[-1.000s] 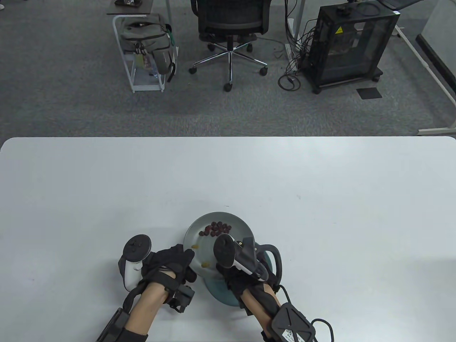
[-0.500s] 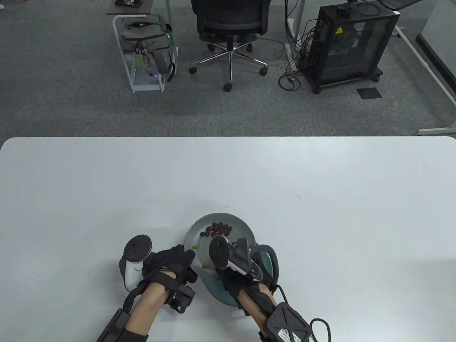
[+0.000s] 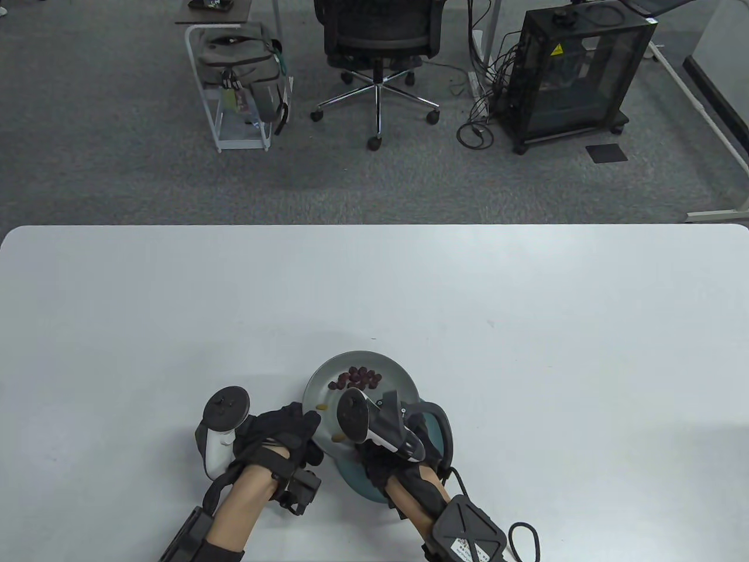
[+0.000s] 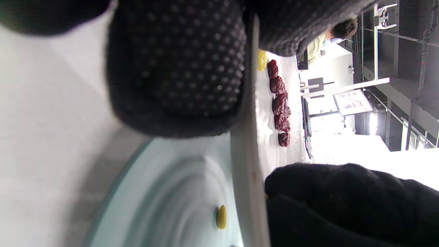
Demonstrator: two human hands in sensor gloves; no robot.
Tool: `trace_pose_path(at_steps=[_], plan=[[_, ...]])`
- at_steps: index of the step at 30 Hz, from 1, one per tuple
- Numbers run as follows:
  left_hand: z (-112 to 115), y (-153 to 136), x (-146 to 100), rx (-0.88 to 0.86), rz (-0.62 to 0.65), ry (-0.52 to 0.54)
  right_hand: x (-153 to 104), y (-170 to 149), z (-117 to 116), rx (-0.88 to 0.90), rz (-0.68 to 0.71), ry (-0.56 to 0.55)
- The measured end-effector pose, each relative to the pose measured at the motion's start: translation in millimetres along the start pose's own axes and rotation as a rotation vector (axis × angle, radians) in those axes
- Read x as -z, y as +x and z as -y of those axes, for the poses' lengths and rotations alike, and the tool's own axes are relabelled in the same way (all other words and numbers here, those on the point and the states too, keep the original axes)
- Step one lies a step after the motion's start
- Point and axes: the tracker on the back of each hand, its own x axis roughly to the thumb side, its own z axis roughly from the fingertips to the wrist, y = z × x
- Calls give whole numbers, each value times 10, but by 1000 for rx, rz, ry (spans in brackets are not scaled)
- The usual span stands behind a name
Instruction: Pick raisins with hand pinch into plate
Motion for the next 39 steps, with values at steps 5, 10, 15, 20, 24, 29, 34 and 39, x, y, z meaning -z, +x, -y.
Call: trace_pose_path(at_steps=[5,10,15,20,24,29,34,39], plan=[[2,-1,-5,-5,-7,-1,9,2,-9,13,3,10],[-6,-2,-4,-7,-9,0,14,-1,-10,17,12,-7],[-9,19,-12,18,-1,10,5,-47,7,68,22,-15],[-43,7,-15,-16,-9,27,-66,-97,138,130,32,-51],[-118,-22,-13,-32,-25,64,-110,-139,223,195,39,-71],[-208,-42,-2,-52,-34,99,-118,-204,281,246,37,-85],[-321,-75,5,-86,-47,147,-101,-314,321,267,10,-91],[-455,-87,-12,-121,-55,198,-47,-401,266,247,-29,-90]])
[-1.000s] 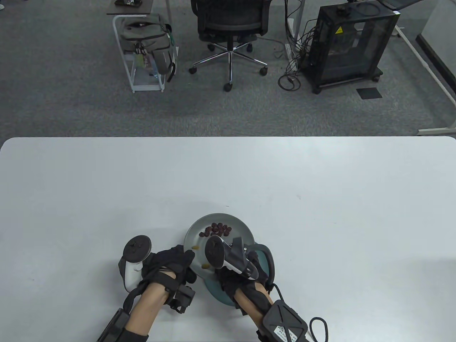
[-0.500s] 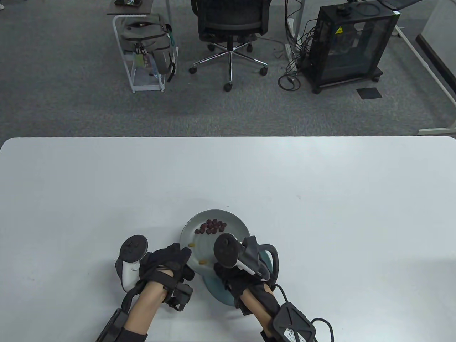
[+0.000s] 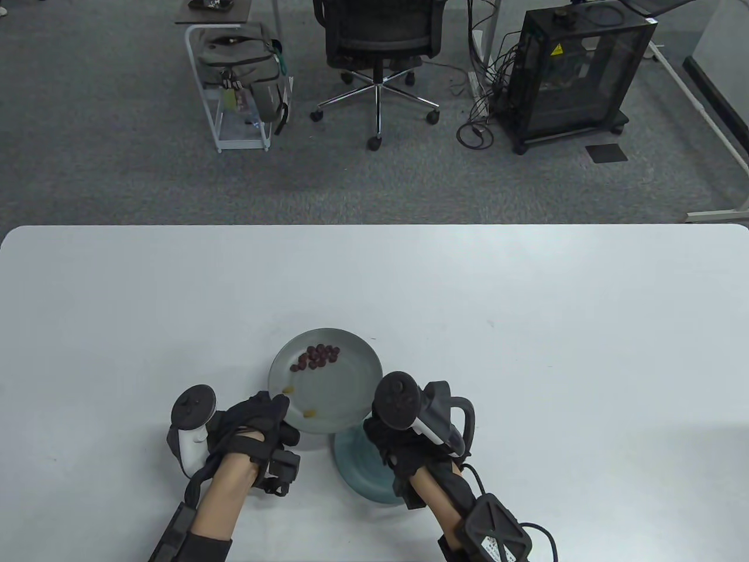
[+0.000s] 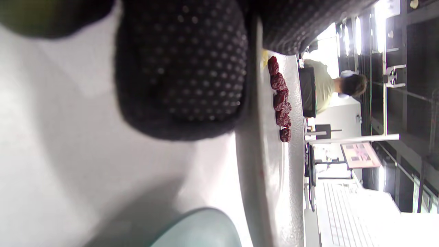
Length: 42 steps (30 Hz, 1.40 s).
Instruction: Pick raisins with hand pinch into plate
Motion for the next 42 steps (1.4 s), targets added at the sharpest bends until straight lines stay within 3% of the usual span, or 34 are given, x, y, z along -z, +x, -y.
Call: trace_pose_path(at_steps=[13,20,23,34,42], plan=[[-110,18,0,-16,18,42,98,-121,-463,-222,-94,227],[-108,20,4,-18,23,39,87,-46,-614,-324,-85,280],[-107,21,4,-13,24,38,71,-13,-623,-359,-88,251],[-101,19,6,-6,28,33,55,43,-723,-431,-85,313],[-76,20,6,5,32,21,21,34,-488,-356,-88,244]])
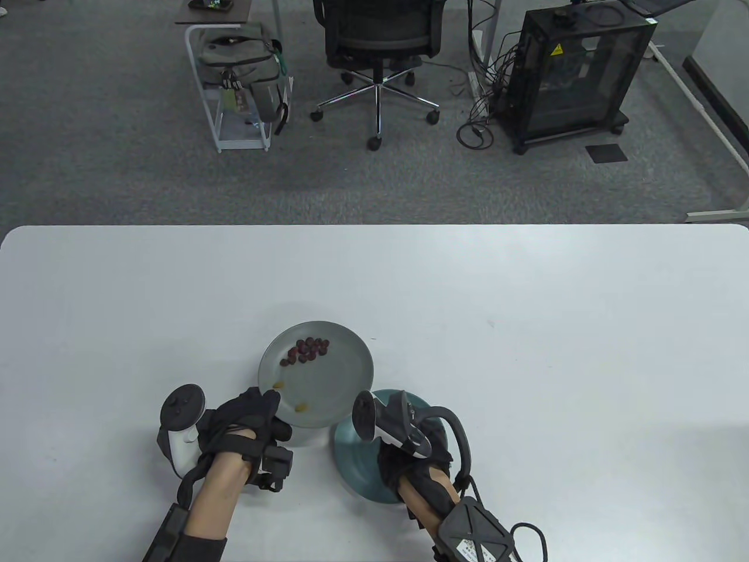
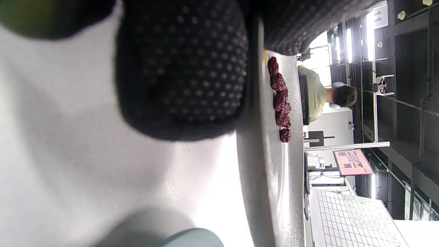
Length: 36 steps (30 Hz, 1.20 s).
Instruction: Pick raisins with hand pinch into plate
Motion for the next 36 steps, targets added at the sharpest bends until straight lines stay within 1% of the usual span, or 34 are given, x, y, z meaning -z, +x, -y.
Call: trace_pose_path(at_steps=[8,14,19,23,27,31,36], plan=[[41,-14,2,12,-4,-15,-96,-87,164,73,8,-59],[93,-24,4,19,-8,-42,-170,-45,236,96,45,-87],[144,-28,7,35,-7,-65,-235,4,292,111,90,-133],[203,-21,-4,52,-1,-89,-287,38,342,157,128,-159],[270,-14,-28,64,1,-110,-316,41,371,169,139,-191],[351,-11,-49,73,4,-141,-300,53,349,169,144,-190],[507,-16,-104,76,1,-179,-279,99,314,164,158,-185]])
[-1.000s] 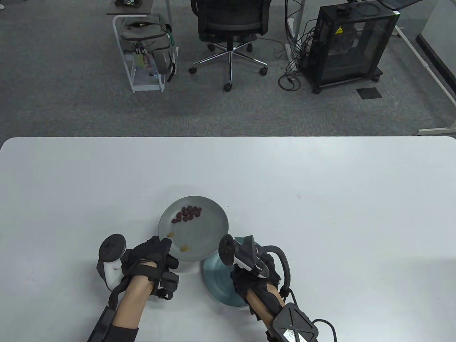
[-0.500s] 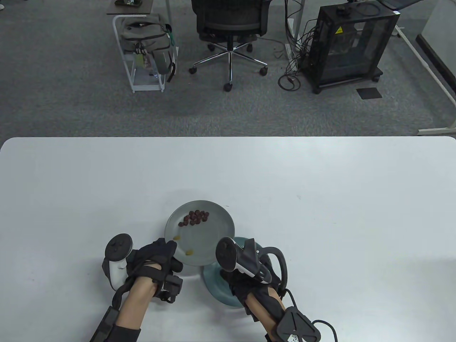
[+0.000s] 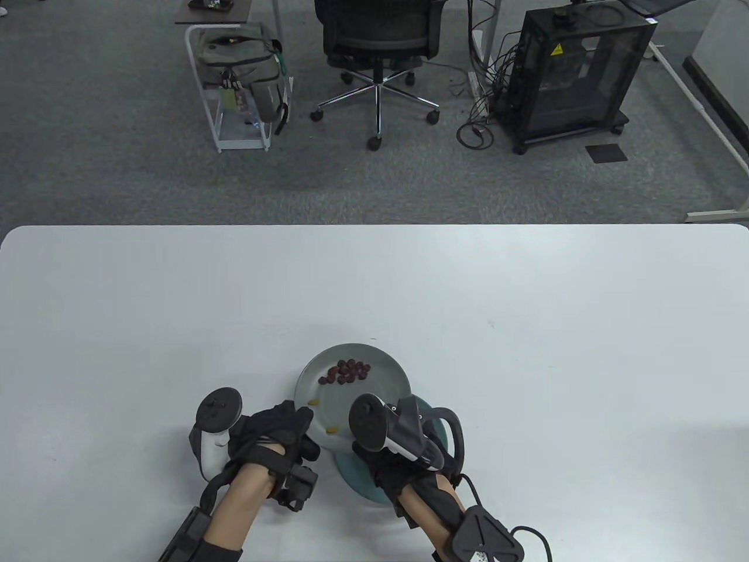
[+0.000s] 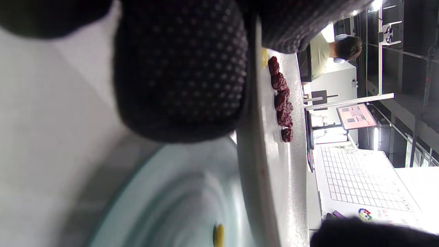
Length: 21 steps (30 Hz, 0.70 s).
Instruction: Pick raisins with hand pinch into plate
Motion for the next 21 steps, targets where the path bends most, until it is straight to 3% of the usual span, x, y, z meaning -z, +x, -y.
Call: trace_pose_path(at_steps=[11,21], plan=[[231,35,-48,60,22,-64,46,19,-70,2,-12,8],[286,43,-62,61,19,-83,113,37,-156,11,-17,30]])
